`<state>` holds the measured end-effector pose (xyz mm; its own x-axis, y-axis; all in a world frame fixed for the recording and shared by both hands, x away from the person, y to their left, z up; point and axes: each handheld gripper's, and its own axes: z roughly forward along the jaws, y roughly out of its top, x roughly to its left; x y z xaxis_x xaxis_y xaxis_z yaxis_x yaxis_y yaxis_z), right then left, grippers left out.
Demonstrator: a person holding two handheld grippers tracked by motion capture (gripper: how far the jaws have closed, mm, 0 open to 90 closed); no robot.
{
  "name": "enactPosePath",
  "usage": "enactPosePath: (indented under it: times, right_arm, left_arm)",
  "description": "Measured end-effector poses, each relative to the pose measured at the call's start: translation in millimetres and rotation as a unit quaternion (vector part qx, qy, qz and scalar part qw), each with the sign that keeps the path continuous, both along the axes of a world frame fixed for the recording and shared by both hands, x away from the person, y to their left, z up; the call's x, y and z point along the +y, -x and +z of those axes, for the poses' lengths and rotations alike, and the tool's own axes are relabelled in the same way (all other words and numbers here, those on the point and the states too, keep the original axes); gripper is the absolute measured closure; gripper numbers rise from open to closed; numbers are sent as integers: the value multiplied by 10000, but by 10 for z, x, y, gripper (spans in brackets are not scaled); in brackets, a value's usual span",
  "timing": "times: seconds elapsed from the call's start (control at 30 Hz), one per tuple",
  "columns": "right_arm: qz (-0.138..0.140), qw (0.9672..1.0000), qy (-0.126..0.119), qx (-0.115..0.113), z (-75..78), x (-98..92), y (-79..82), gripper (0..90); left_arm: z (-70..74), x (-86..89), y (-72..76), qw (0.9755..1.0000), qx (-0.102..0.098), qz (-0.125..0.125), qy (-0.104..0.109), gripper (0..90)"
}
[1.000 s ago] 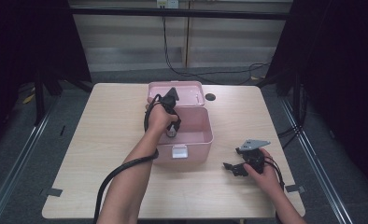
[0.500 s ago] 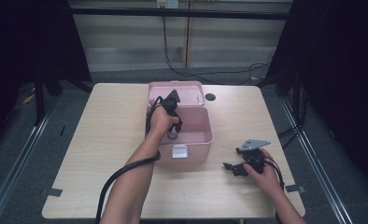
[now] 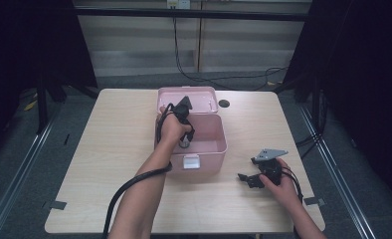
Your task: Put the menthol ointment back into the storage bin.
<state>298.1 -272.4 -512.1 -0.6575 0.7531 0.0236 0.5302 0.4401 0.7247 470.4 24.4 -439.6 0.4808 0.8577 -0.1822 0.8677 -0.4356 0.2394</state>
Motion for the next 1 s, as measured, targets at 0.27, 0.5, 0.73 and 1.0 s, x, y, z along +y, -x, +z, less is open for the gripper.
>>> enactPosePath:
  times: [0.27, 0.5, 0.73, 1.0]
  right_arm:
    - [-1, 10000, 0, 2, 0, 0, 0, 139]
    - [-1, 10000, -3, 2, 0, 0, 0, 139]
    - [-2, 10000, -1, 3, 0, 0, 0, 139]
    - [-1, 10000, -1, 2, 0, 0, 0, 139]
  left_arm:
    - [-7, 21, -15, 10000, -44, 64, 34, 500]
    - [10, 18, -20, 9999, -51, 117, 31, 500]
    - [-8, 26, -21, 10000, -41, 71, 36, 499]
    - [-11, 46, -12, 9999, -29, 66, 105, 495]
